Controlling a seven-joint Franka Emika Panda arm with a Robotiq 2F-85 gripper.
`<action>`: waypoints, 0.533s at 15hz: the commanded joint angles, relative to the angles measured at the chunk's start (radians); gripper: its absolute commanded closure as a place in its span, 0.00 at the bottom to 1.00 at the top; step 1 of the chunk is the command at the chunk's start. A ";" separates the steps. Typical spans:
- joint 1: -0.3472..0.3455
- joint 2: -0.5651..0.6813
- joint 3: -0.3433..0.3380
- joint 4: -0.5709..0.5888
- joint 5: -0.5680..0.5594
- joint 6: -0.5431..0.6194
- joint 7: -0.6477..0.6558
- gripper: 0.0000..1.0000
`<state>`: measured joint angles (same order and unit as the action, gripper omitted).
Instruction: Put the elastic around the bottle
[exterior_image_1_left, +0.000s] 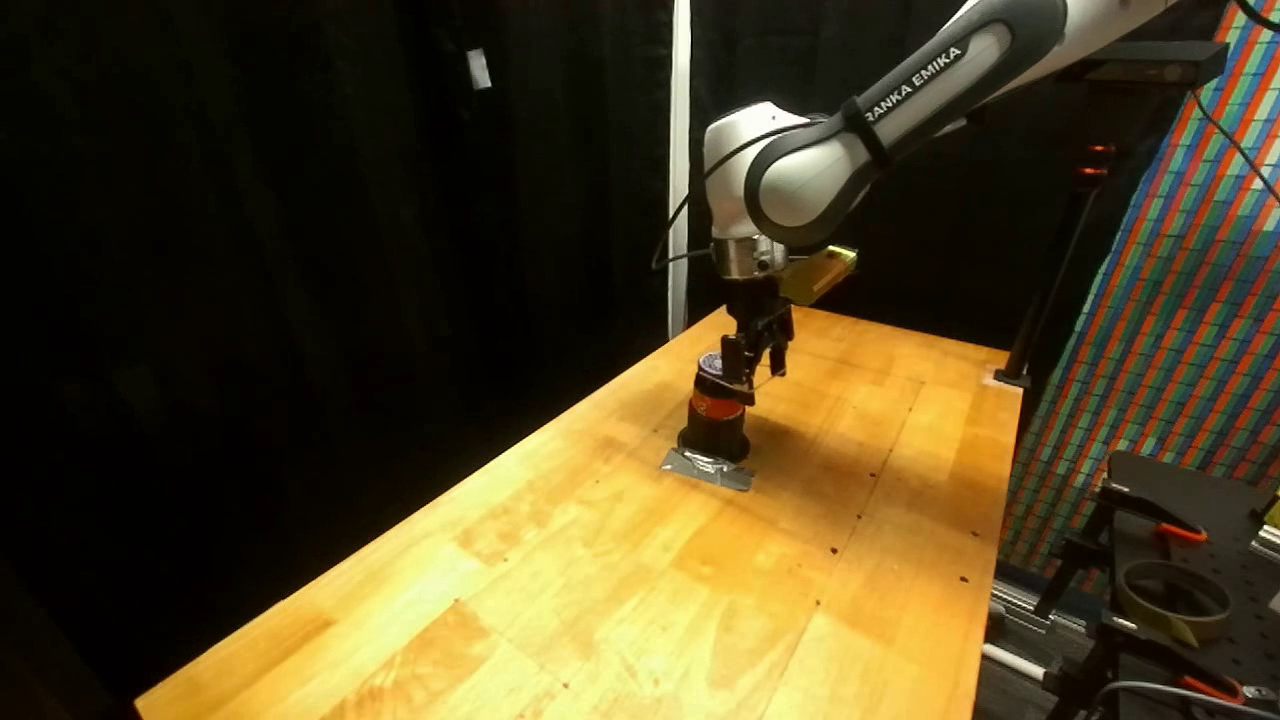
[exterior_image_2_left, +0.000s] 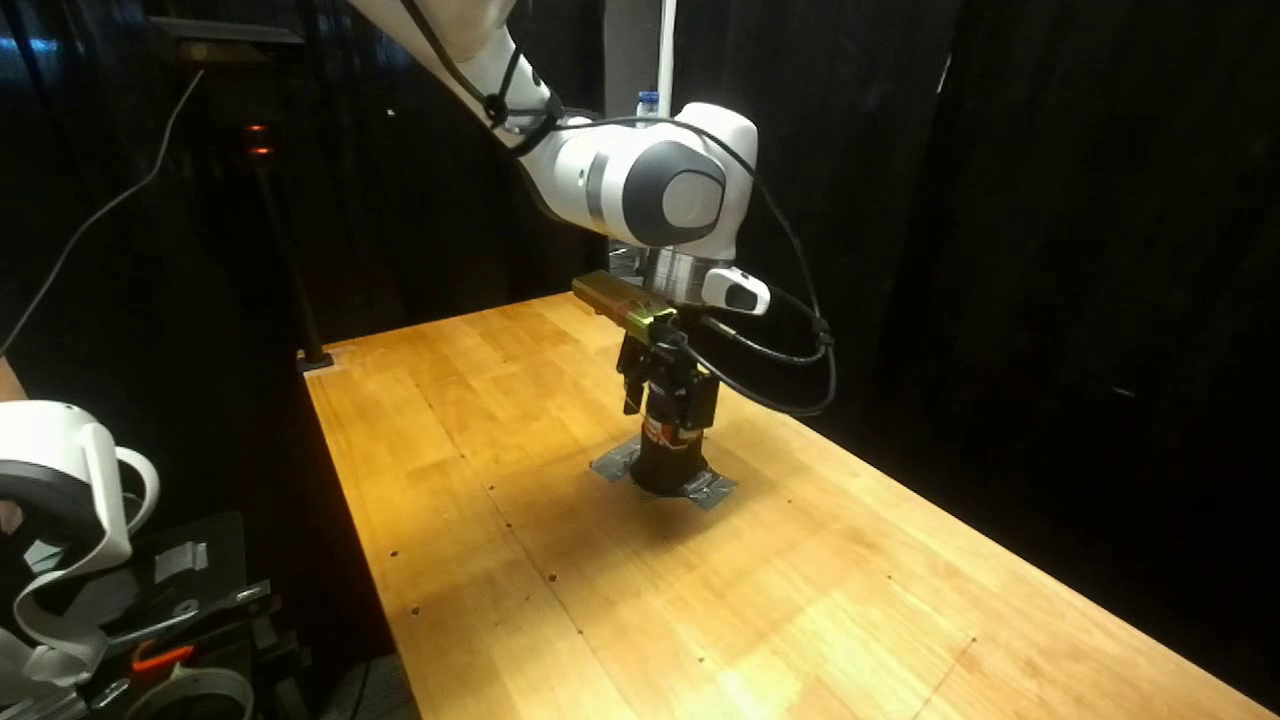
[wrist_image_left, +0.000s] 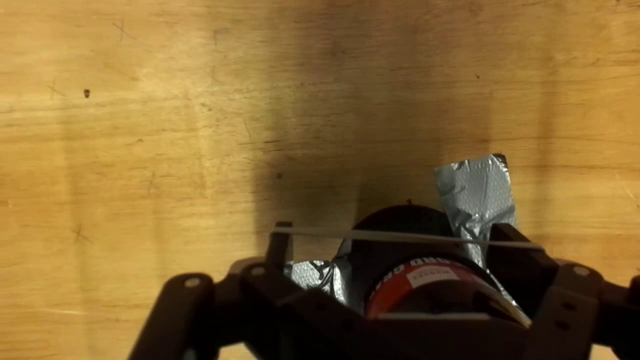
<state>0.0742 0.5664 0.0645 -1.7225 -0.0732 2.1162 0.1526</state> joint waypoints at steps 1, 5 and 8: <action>0.025 -0.103 -0.049 -0.173 -0.013 0.174 0.080 0.26; 0.048 -0.170 -0.080 -0.304 -0.031 0.380 0.166 0.58; 0.066 -0.218 -0.110 -0.398 -0.064 0.488 0.195 0.80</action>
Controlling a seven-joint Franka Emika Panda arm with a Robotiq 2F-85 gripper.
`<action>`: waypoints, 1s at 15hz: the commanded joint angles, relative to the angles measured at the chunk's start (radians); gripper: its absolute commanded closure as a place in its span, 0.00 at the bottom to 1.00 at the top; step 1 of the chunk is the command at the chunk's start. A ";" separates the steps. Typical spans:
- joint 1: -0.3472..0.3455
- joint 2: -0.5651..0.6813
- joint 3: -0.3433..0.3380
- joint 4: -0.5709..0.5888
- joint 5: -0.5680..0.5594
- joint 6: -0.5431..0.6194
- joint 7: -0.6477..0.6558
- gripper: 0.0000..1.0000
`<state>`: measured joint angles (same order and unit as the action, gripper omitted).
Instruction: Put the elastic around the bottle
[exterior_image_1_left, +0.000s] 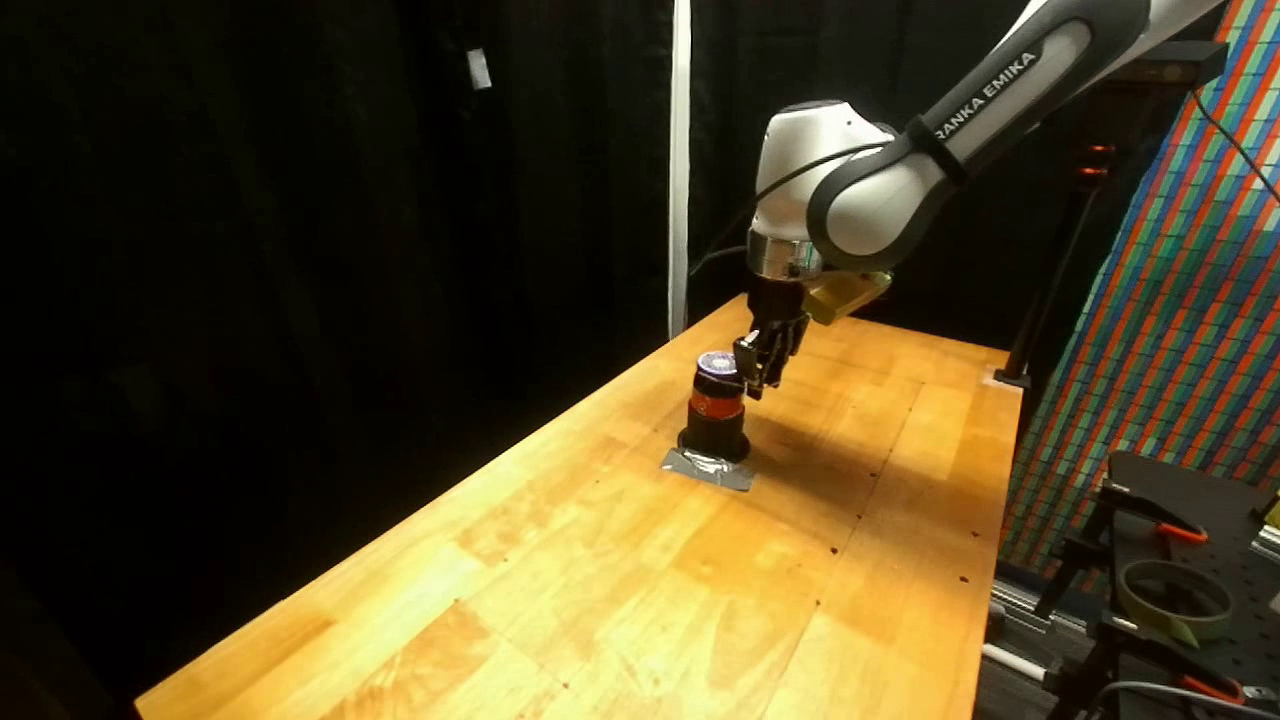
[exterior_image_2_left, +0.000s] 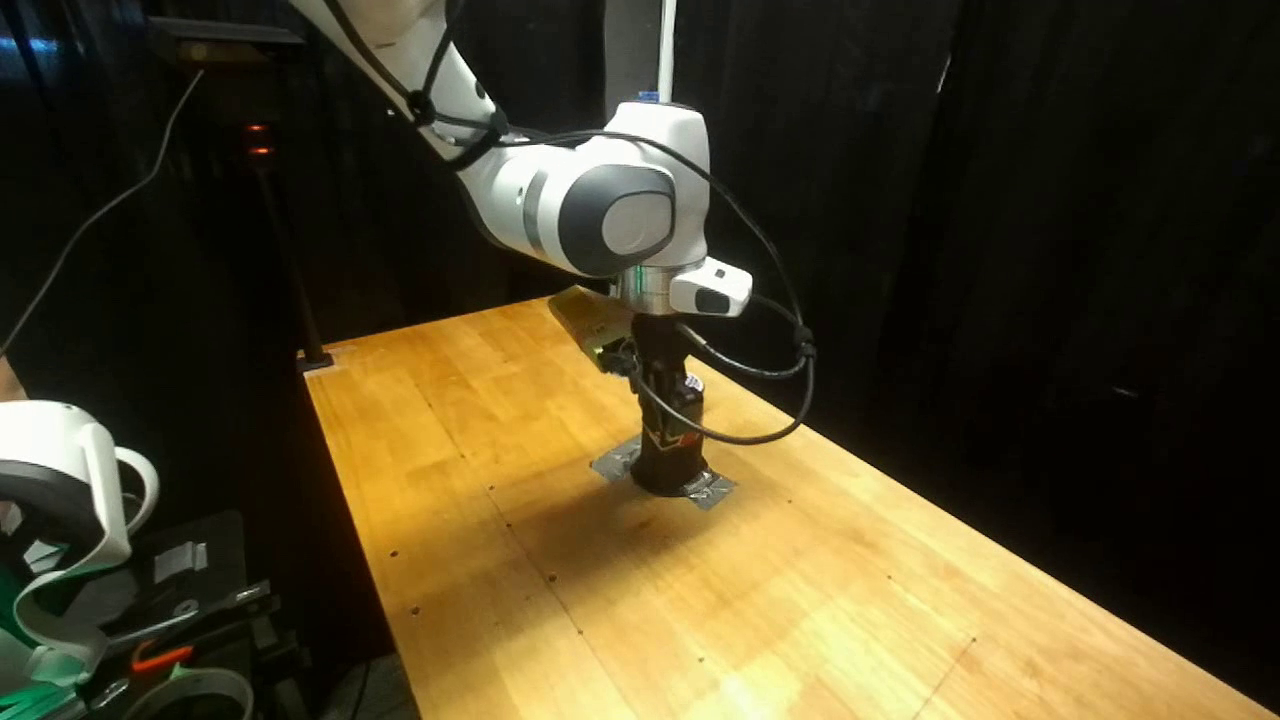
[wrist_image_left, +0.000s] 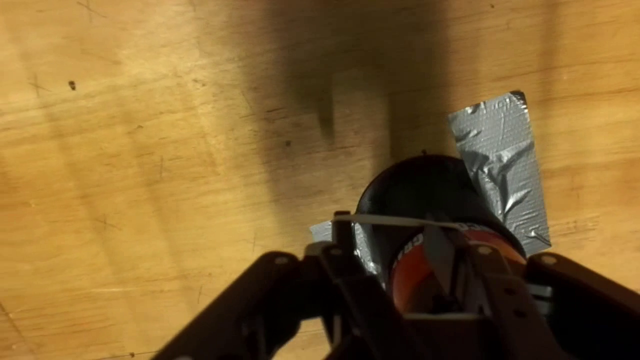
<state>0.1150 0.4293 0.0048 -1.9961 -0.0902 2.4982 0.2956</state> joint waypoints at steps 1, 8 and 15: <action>0.031 -0.093 -0.064 -0.149 -0.064 0.141 0.063 0.88; 0.169 -0.108 -0.260 -0.253 -0.306 0.488 0.251 0.93; 0.286 -0.091 -0.408 -0.285 -0.472 0.708 0.344 0.94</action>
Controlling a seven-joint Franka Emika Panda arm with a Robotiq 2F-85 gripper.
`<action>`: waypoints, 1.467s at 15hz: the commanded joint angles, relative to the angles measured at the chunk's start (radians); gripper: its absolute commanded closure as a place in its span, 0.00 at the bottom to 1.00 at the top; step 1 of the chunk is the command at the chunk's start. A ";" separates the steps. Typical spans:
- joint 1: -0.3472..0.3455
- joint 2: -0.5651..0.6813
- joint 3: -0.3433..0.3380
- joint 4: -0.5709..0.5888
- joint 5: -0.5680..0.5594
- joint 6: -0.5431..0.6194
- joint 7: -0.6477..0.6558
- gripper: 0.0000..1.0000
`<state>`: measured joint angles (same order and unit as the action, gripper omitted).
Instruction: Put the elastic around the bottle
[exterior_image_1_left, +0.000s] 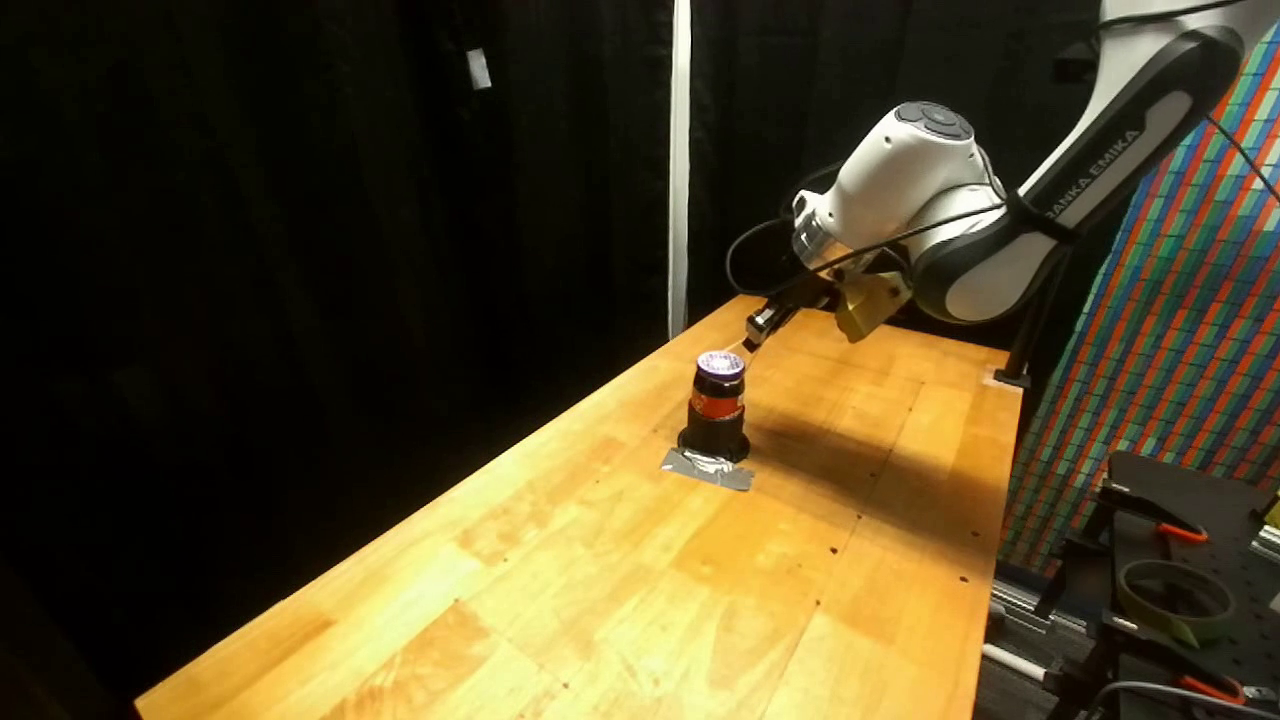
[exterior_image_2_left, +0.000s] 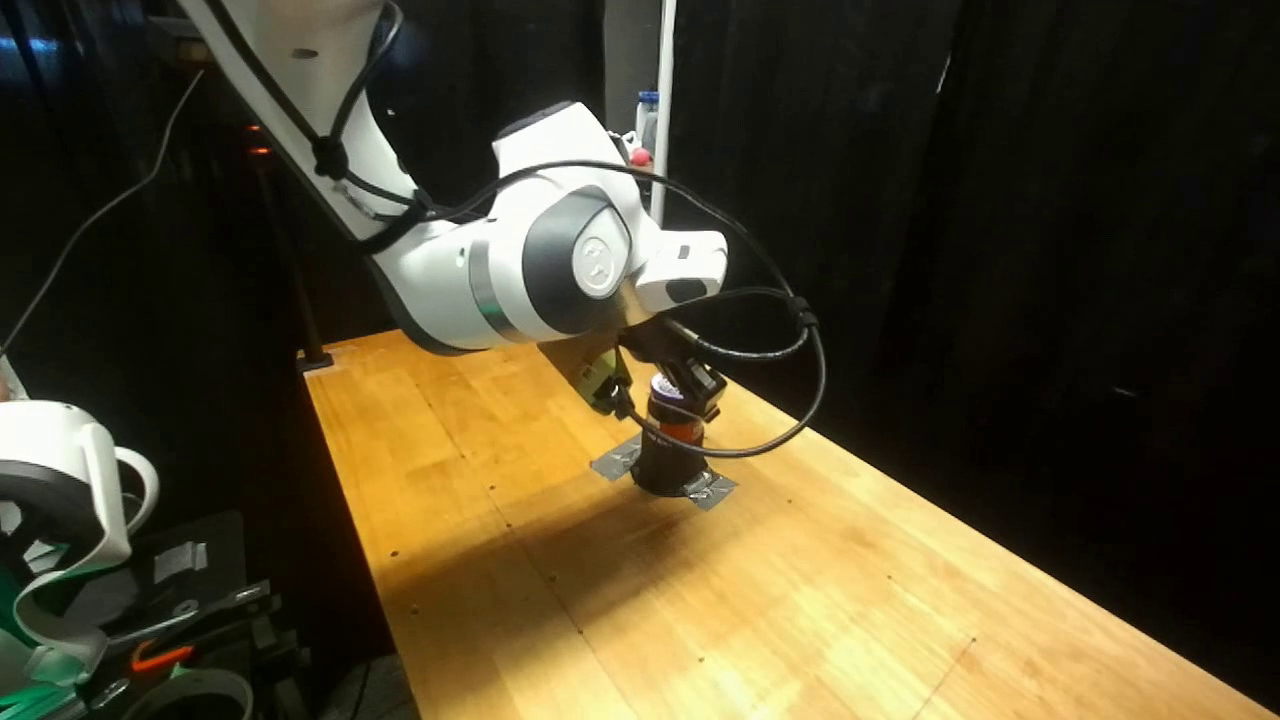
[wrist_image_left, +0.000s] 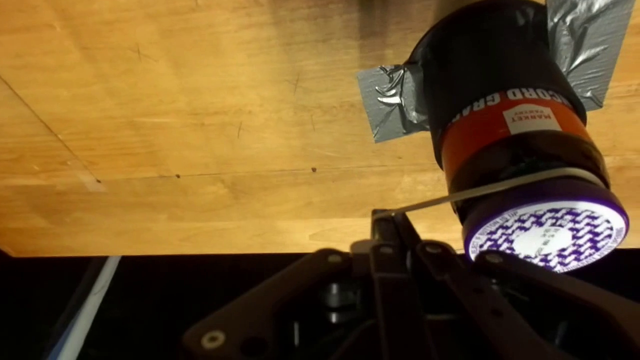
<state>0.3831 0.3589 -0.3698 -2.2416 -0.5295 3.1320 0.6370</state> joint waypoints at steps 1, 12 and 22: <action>0.017 -0.021 -0.035 -0.048 -0.031 0.094 0.001 0.93; -0.662 0.019 0.610 -0.137 -0.146 0.297 -0.090 0.92; -0.621 0.011 0.537 -0.102 -0.089 0.483 -0.155 0.92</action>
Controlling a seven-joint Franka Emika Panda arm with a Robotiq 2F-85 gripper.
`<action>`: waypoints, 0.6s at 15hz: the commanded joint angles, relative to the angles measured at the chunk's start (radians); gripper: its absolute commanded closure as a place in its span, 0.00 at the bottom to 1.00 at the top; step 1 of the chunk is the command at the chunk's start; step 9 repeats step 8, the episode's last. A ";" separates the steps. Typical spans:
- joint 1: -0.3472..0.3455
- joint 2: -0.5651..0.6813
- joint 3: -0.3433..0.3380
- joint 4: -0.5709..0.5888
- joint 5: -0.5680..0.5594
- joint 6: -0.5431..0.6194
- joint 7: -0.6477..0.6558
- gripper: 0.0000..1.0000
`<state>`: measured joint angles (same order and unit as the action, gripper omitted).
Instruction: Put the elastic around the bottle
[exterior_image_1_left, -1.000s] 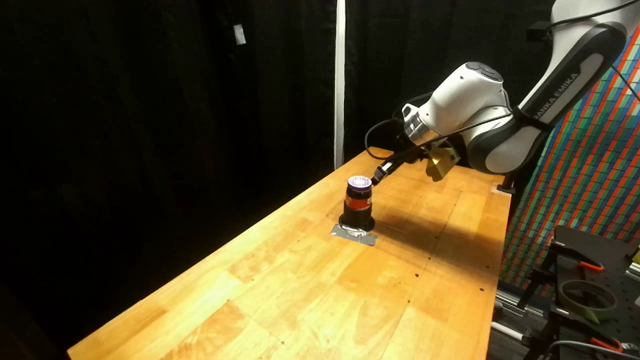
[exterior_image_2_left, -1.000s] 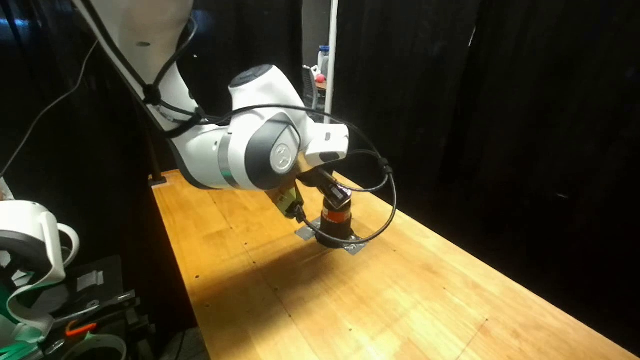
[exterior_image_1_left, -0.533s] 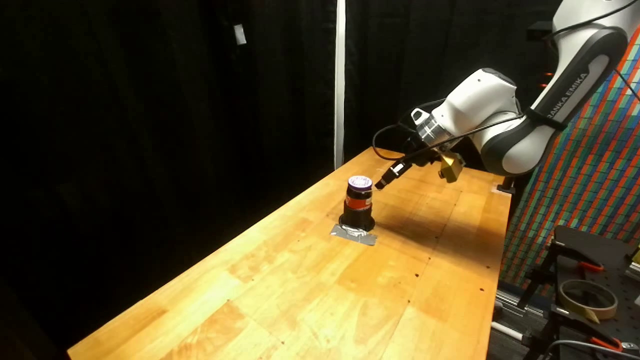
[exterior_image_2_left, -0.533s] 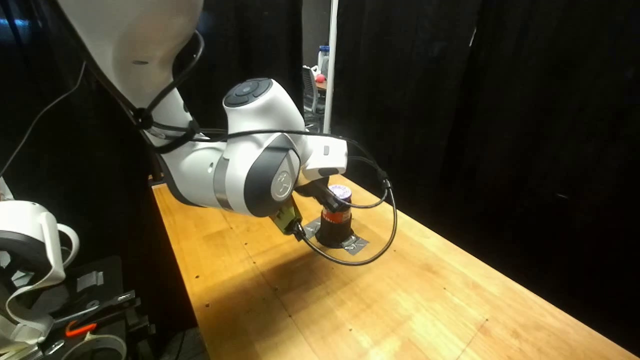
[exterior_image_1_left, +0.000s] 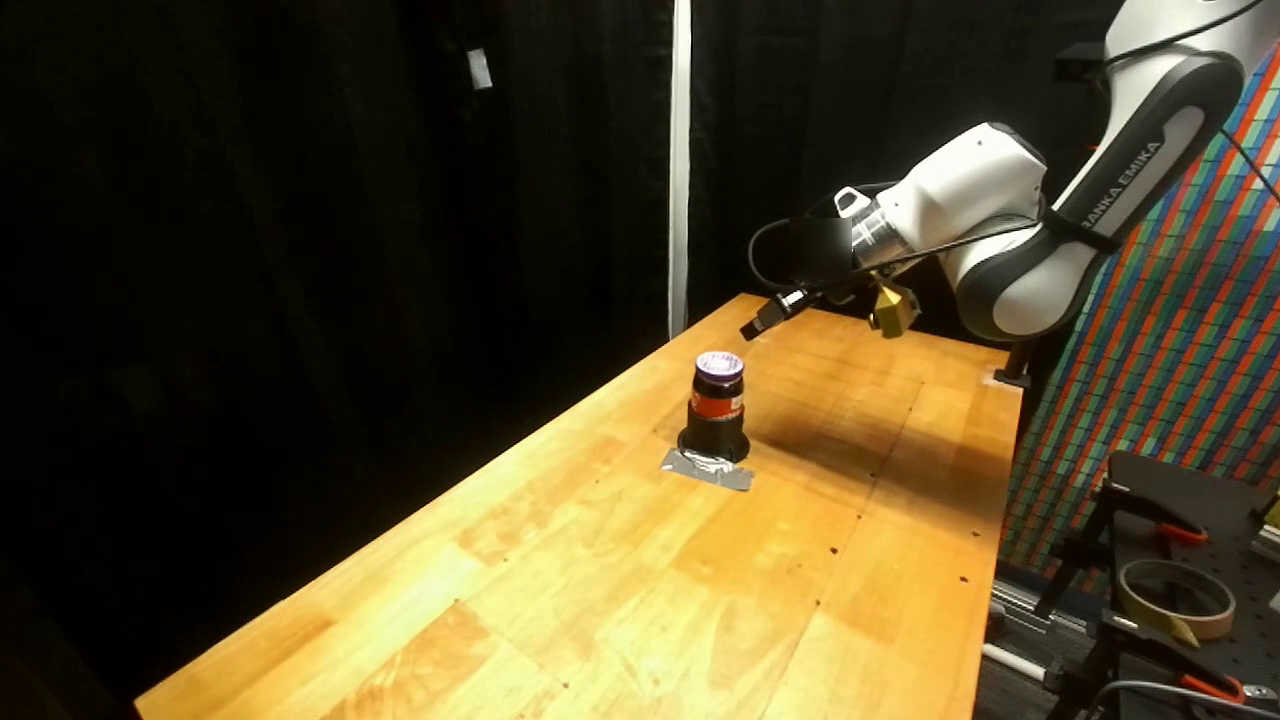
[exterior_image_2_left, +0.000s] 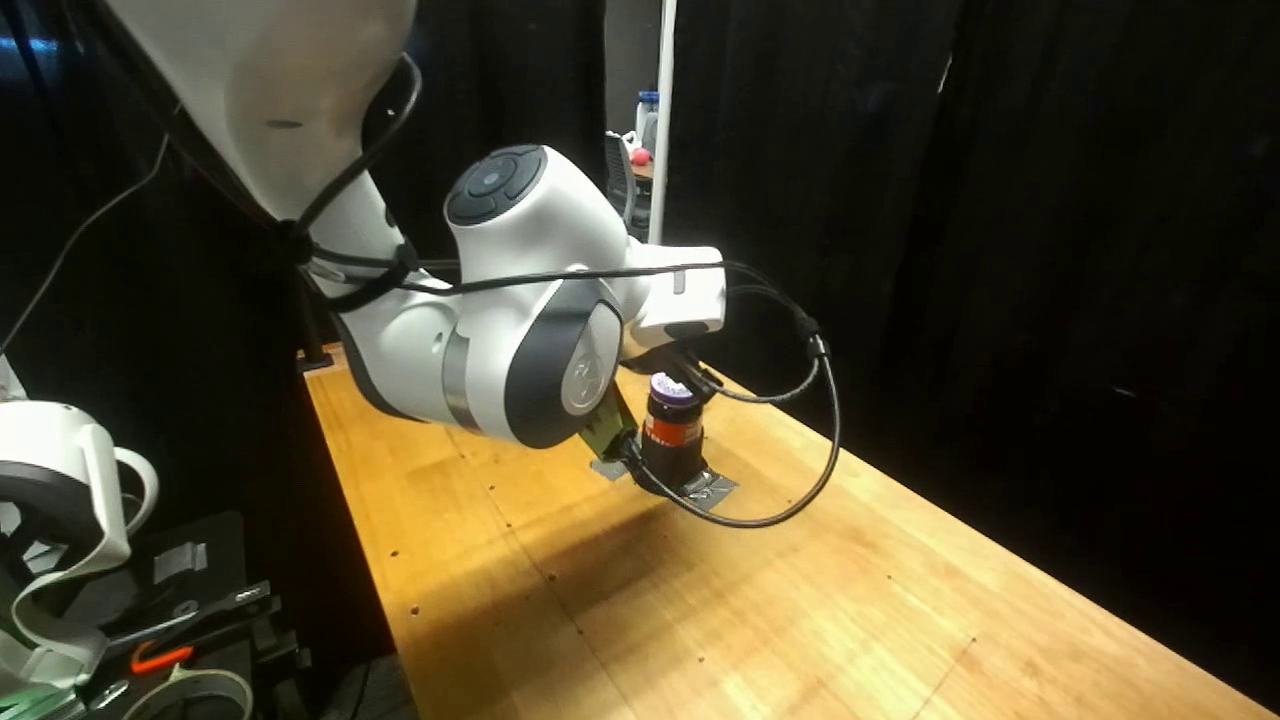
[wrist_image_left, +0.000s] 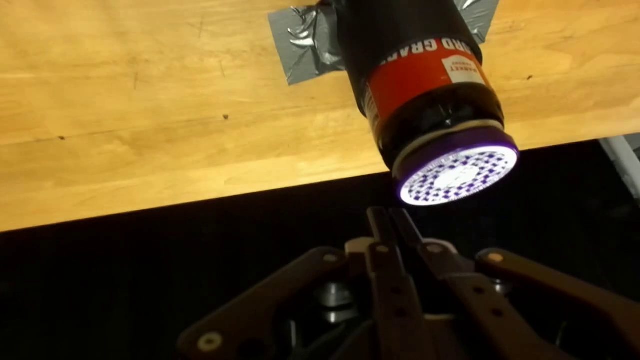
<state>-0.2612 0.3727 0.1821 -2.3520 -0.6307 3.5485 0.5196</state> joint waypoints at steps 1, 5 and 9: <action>0.024 -0.001 -0.012 0.010 0.008 0.079 -0.040 0.92; 0.015 -0.009 0.011 0.021 -0.003 0.039 -0.012 0.85; -0.053 -0.031 0.091 0.034 -0.105 -0.082 0.074 0.55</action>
